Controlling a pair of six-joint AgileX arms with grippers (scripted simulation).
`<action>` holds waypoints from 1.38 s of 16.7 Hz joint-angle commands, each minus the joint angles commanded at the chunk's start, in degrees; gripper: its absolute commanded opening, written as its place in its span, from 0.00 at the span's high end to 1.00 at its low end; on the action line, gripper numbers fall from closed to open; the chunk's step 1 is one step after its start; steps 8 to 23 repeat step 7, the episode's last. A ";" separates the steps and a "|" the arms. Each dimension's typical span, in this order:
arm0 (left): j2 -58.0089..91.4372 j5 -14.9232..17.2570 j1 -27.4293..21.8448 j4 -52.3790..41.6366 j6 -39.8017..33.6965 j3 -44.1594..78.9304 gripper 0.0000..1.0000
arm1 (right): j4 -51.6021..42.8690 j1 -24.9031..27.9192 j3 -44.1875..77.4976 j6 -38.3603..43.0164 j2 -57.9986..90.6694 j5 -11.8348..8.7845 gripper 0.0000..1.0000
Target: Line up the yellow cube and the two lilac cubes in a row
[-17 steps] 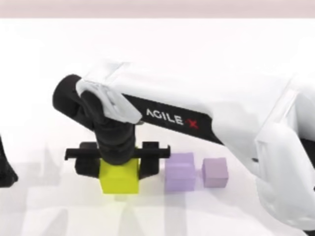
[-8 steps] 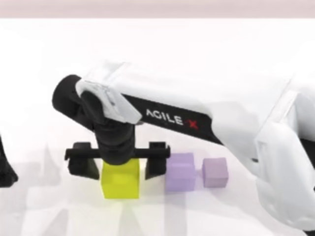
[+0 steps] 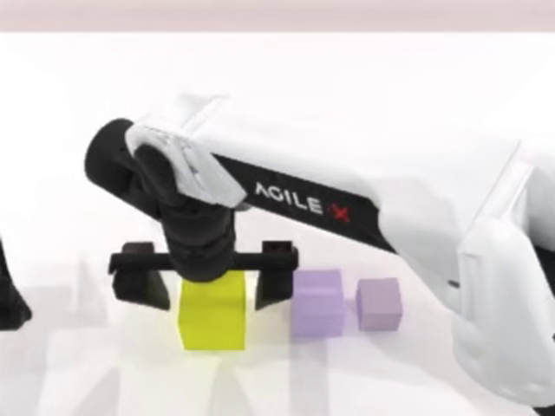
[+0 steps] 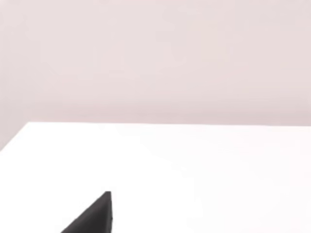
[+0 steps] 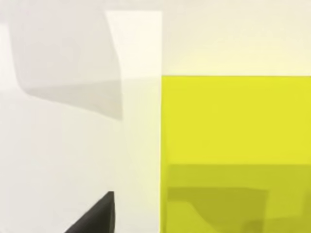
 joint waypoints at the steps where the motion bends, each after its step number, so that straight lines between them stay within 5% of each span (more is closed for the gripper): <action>1: 0.00 0.00 0.00 0.00 0.00 0.00 0.00 | -2.45 0.03 2.58 0.08 0.15 0.00 0.00; 6: 0.00 0.00 0.00 0.00 0.00 0.00 0.00 | -12.16 0.22 12.70 -0.04 0.39 -0.01 0.00; 23: 0.00 0.00 0.00 0.00 0.00 0.00 0.00 | -12.42 0.23 12.97 -0.06 0.37 -0.01 0.00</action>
